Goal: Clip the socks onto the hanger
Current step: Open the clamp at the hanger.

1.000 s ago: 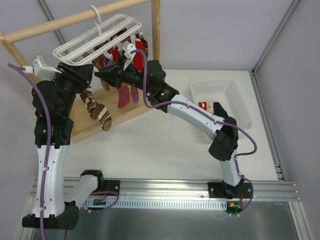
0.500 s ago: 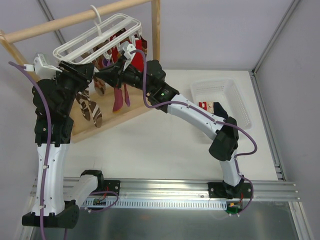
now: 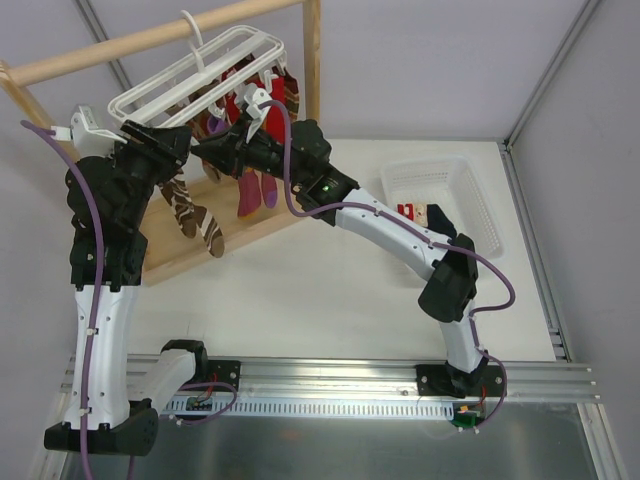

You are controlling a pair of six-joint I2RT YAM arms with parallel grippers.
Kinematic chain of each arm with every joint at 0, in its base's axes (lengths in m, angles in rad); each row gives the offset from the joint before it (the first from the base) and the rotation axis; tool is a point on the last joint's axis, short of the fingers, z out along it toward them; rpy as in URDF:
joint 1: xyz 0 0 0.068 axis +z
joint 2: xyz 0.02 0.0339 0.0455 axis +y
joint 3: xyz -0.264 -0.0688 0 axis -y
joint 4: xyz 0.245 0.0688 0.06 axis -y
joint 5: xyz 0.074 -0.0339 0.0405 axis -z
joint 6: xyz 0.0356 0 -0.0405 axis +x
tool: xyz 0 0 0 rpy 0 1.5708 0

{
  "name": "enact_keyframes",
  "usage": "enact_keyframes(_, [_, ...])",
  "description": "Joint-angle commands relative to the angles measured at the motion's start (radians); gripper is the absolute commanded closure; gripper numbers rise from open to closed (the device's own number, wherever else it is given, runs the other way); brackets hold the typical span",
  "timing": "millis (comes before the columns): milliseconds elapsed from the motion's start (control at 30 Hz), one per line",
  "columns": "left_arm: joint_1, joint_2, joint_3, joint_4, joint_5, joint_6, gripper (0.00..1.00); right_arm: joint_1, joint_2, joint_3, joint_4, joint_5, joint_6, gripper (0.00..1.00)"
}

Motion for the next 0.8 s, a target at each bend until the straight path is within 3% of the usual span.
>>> enact_keyframes(0, [-0.010, -0.001, 0.031, 0.048, 0.047, 0.020, 0.56, 0.016, -0.060, 0.044, 0.001, -0.022, -0.009, 0.96])
enact_keyframes(167, [-0.010, -0.004, 0.028, 0.047, 0.044, 0.023, 0.59, 0.016, -0.060, 0.044, -0.005, -0.016, -0.013, 0.96])
enact_keyframes(233, [-0.010, -0.004, 0.025, 0.047, 0.039, 0.022, 0.67, 0.017, -0.060, 0.043, -0.005, -0.016, -0.014, 0.96])
enact_keyframes(467, [-0.010, -0.002, 0.016, 0.048, 0.041, 0.026, 0.69, 0.017, -0.065, 0.044, -0.016, -0.013, -0.023, 0.96])
enact_keyframes(600, [-0.010, -0.002, 0.018, 0.047, 0.039, 0.029, 0.81, 0.017, -0.067, 0.043, -0.020, -0.010, -0.019, 0.92])
enact_keyframes(767, [-0.010, 0.001, 0.027, 0.047, 0.022, 0.026, 0.90, 0.017, -0.108, 0.009, -0.045, -0.021, -0.028, 0.60])
